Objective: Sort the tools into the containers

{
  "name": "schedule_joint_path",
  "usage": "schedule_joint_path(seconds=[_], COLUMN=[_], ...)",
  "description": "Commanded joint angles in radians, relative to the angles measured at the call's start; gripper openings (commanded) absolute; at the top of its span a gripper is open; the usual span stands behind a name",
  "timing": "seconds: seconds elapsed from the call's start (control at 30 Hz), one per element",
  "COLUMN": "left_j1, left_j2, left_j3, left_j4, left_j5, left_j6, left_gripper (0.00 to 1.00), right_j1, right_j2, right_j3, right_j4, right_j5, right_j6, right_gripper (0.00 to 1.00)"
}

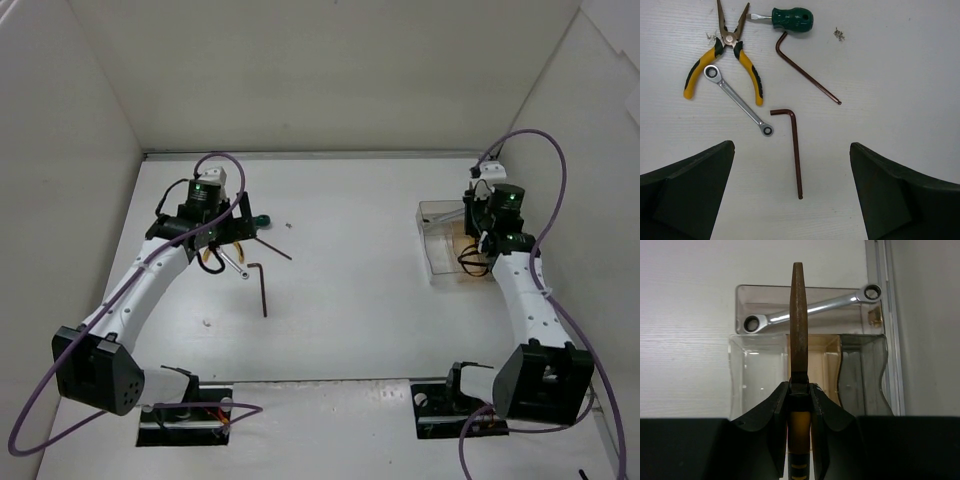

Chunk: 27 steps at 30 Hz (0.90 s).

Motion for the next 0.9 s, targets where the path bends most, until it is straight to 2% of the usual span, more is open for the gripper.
schedule_joint_path(seconds=[0.0, 0.17, 0.53, 0.87], left_j1=[0.017, 0.026, 0.044, 0.044], left_j2=[-0.033, -0.045, -0.018, 0.044], left_j3=[0.004, -0.055, -0.089, -0.087], left_j4=[0.013, 0.054, 0.103, 0.119], left_j5=[0.014, 0.032, 0.058, 0.081], left_j6=[0.046, 0.078, 0.107, 0.11], left_gripper=[0.96, 0.96, 0.95, 0.94], right_j1=[-0.128, -0.235, -0.281, -0.33], right_j2=[0.031, 0.094, 0.24, 0.37], right_j3=[0.057, 0.08, 0.161, 0.172], right_j4=[0.08, 0.112, 0.123, 0.153], right_j5=[-0.094, -0.142, -0.035, -0.096], right_j6=[-0.041, -0.098, -0.235, -0.239], right_gripper=[0.0, 0.0, 0.0, 0.0])
